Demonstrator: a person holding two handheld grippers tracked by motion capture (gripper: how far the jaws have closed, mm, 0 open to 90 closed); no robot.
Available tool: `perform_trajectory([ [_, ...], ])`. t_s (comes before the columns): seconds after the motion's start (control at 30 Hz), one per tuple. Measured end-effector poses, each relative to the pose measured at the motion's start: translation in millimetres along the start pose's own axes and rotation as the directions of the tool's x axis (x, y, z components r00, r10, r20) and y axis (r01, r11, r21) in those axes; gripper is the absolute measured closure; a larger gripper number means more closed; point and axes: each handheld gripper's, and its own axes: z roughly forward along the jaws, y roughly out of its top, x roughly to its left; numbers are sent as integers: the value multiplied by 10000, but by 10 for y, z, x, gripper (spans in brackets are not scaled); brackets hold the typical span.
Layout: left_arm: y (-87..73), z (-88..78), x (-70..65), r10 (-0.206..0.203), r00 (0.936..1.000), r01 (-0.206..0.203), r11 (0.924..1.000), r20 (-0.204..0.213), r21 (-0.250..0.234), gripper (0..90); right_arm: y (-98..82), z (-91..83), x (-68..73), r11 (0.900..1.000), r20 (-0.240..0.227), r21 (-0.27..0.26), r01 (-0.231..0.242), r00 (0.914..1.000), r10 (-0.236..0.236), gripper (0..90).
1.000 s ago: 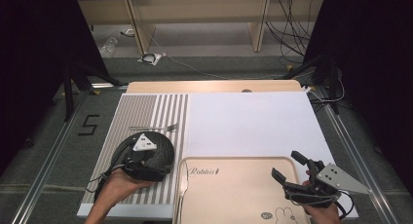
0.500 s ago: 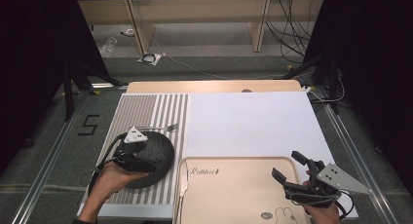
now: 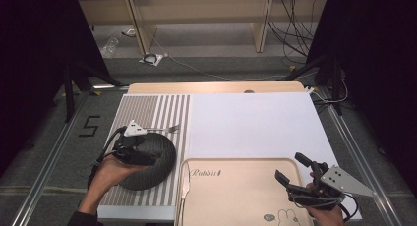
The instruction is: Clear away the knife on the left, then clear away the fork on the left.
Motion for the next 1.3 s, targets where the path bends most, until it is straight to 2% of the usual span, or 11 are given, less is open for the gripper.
perform_trajectory([
  [0.53, 139, 93, 253, 120, 9983, -107, 9997, -567, 232, 204, -3, 3, -5, 10000, -14, 32, 17, 10000, -17, 165],
  [0.77, 235, 162, 387, 379, 9959, -347, 9986, -819, 406, 205, -2, -3, 2, 10000, -5, 74, 41, 10000, -41, 166],
  [1.03, 317, 336, 584, 397, 9948, -320, 9961, -943, 817, 205, -1, -1, 7, 10000, -20, 65, 36, 10000, -36, 166],
  [1.3, 419, 521, 727, 578, 9934, -444, 9901, -986, 1334, 206, -2, 0, -2, 10000, 4, 42, 9, 10000, -9, 166],
])
